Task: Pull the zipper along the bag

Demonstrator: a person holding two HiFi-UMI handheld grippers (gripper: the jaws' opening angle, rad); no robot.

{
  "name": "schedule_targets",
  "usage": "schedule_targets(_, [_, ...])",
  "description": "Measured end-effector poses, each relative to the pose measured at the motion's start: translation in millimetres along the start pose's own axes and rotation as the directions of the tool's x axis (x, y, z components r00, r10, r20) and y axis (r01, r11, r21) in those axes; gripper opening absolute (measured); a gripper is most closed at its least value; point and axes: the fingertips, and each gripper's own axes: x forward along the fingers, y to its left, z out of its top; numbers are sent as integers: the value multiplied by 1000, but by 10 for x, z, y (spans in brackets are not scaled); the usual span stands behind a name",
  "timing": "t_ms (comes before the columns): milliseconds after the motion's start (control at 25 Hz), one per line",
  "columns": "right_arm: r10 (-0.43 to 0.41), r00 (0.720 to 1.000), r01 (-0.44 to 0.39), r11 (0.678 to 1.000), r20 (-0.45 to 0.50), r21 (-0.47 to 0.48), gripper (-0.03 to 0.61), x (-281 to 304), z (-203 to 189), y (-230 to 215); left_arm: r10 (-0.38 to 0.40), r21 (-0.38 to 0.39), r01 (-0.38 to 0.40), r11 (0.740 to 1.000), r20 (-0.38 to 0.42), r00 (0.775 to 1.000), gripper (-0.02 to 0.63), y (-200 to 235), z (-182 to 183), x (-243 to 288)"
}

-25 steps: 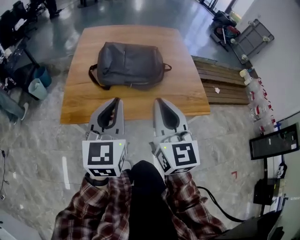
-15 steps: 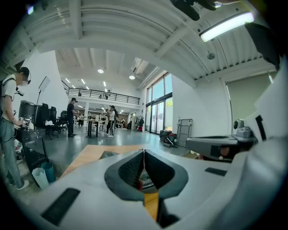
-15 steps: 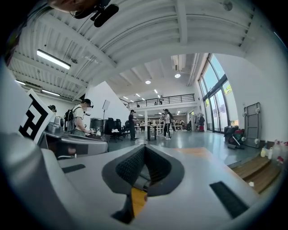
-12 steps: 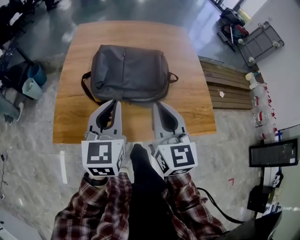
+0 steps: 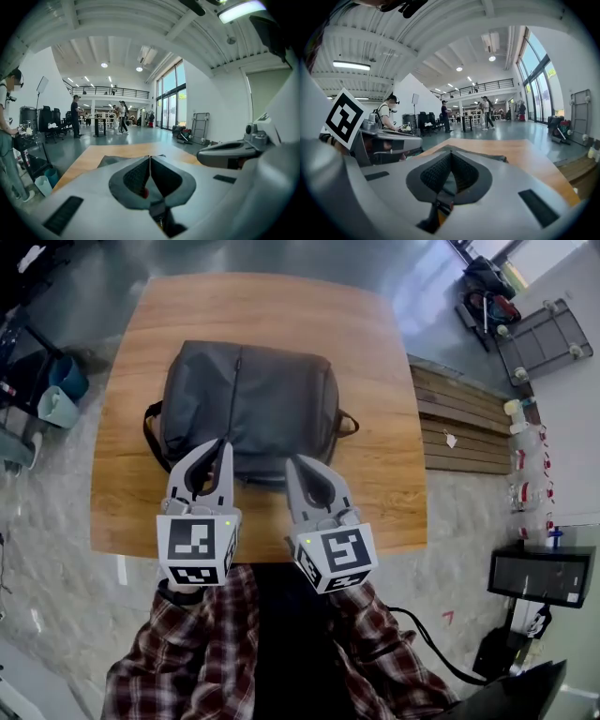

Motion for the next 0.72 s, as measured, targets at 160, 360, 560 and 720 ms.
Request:
schedule_targets(160, [29, 997, -27, 999, -71, 34, 9, 198, -261, -8, 8, -2, -8, 1000, -98, 995, 18, 118, -364, 189])
schedule_targets(360, [58, 978, -41, 995, -203, 89, 8, 394, -682, 22, -20, 4, 22, 1000, -249, 968, 18, 136, -858, 397])
schedule_targets(560, [175, 898, -80, 967, -404, 241, 9, 558, -1441, 220, -118, -35, 114, 993, -427, 897, 18, 122, -1565, 563])
schedule_targets(720, [221, 853, -87, 953, -472, 289, 9, 621, -1765, 335, -192, 7, 219, 976, -453, 871, 25, 92, -1653, 649])
